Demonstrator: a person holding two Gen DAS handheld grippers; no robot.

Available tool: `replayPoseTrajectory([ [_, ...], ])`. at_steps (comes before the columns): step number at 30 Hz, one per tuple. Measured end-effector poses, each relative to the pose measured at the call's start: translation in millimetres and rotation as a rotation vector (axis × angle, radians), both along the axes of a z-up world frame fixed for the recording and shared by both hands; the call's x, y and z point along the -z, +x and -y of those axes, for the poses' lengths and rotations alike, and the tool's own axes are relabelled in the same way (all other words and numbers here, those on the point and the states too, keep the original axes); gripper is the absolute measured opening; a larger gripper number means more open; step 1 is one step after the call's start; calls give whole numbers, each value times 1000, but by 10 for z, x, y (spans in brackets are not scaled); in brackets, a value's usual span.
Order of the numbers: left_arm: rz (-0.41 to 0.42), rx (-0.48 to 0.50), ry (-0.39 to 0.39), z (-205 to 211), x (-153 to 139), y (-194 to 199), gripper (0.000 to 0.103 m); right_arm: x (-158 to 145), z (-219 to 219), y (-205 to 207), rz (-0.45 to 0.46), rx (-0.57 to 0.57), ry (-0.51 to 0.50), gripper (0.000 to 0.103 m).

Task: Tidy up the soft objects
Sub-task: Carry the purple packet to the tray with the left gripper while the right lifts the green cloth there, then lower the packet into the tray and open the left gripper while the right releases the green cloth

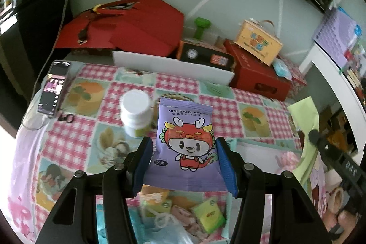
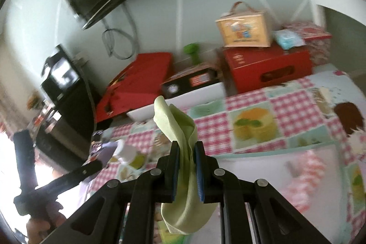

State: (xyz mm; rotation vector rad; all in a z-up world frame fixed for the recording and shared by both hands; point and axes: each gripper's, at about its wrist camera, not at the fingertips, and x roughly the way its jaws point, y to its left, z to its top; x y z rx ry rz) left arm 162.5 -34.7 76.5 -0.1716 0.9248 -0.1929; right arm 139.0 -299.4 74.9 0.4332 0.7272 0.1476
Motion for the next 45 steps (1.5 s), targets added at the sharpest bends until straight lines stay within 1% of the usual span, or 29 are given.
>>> replayPoseTrajectory([
  [3, 0, 50, 9, 204, 18, -32, 58, -16, 265, -87, 2, 80, -3, 14],
  [8, -12, 168, -5, 587, 77, -112, 58, -6, 746, -257, -6, 227, 4, 14],
  [16, -40, 294, 29, 1099, 270, -240, 58, 2, 1303, -564, -28, 415, -20, 14],
  [19, -55, 327, 39, 1251, 362, -280, 58, 19, 1433, -635, -57, 474, -53, 14],
  [22, -66, 352, 46, 1363, 437, -305, 58, 103, 1529, -637, -118, 526, -94, 14],
  [26, -80, 385, 55, 1512, 535, -343, 58, 270, 1582, -561, -194, 535, -120, 14],
  [30, -114, 415, 55, 1634, 653, -371, 58, 477, 1607, -478, -266, 538, -138, 14],
  [36, -157, 457, 76, 1818, 840, -427, 58, 883, 1621, -341, -402, 521, -169, 14],
  [39, -185, 472, 94, 1896, 946, -439, 58, 1054, 1630, -292, -454, 501, -165, 14],
  [45, -222, 482, 127, 1992, 1114, -463, 58, 1306, 1604, -216, -519, 458, -141, 14],
])
